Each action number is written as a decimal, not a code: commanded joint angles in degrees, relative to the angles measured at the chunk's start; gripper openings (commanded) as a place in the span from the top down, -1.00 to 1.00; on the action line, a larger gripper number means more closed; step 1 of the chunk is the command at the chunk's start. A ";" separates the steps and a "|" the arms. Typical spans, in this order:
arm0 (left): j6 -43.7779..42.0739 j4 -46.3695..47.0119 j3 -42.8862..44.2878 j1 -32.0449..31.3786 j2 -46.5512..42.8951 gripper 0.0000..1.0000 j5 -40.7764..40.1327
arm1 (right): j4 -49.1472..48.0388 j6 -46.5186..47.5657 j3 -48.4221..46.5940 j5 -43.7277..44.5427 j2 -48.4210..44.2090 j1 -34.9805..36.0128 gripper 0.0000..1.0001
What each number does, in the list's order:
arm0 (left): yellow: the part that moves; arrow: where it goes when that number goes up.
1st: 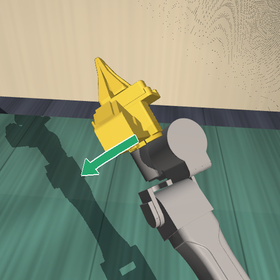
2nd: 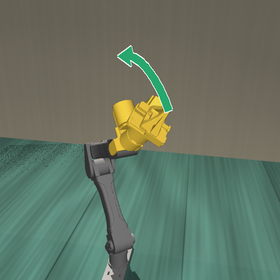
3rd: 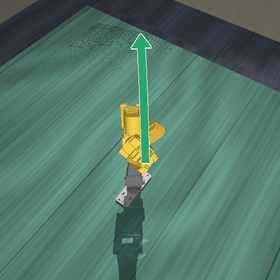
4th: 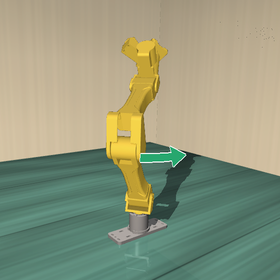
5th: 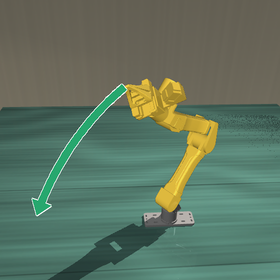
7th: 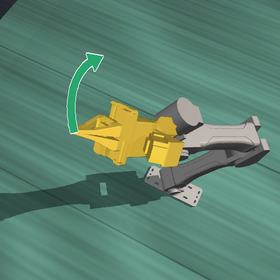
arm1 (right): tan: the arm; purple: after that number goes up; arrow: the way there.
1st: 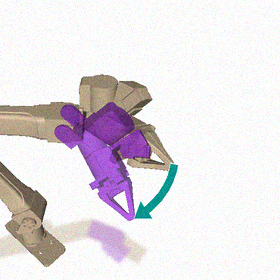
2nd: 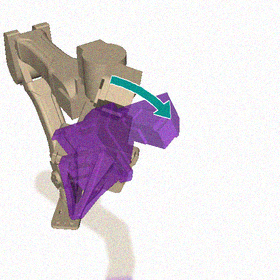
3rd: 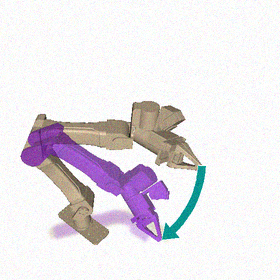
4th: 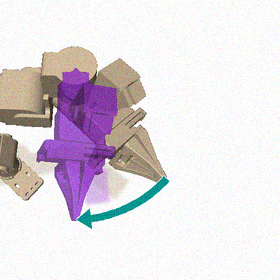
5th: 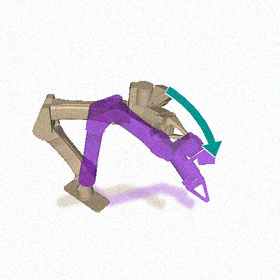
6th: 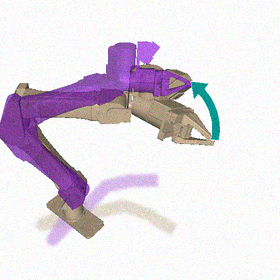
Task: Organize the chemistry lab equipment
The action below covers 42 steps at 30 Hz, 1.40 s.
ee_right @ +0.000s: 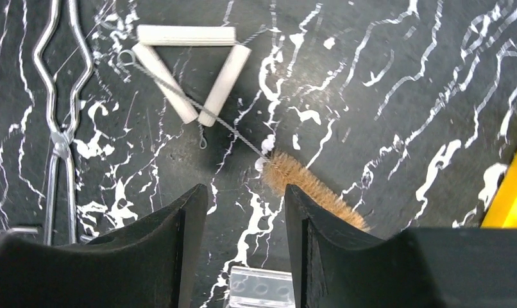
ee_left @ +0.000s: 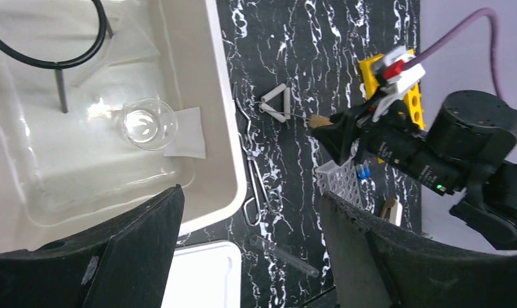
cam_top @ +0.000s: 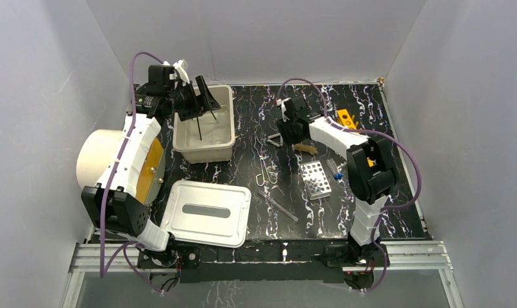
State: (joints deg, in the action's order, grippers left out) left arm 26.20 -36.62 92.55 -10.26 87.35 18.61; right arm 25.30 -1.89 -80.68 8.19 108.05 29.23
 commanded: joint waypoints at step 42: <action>3.41 2.08 4.03 -0.04 -1.49 -0.54 7.22 | -1.22 22.04 -9.07 -9.37 -0.86 -3.45 0.91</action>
State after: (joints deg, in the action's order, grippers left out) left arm 29.04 -34.98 94.70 -10.28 87.35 24.62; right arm 28.34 21.26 -89.12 -1.41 115.59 25.93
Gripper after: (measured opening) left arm 0.765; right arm 0.065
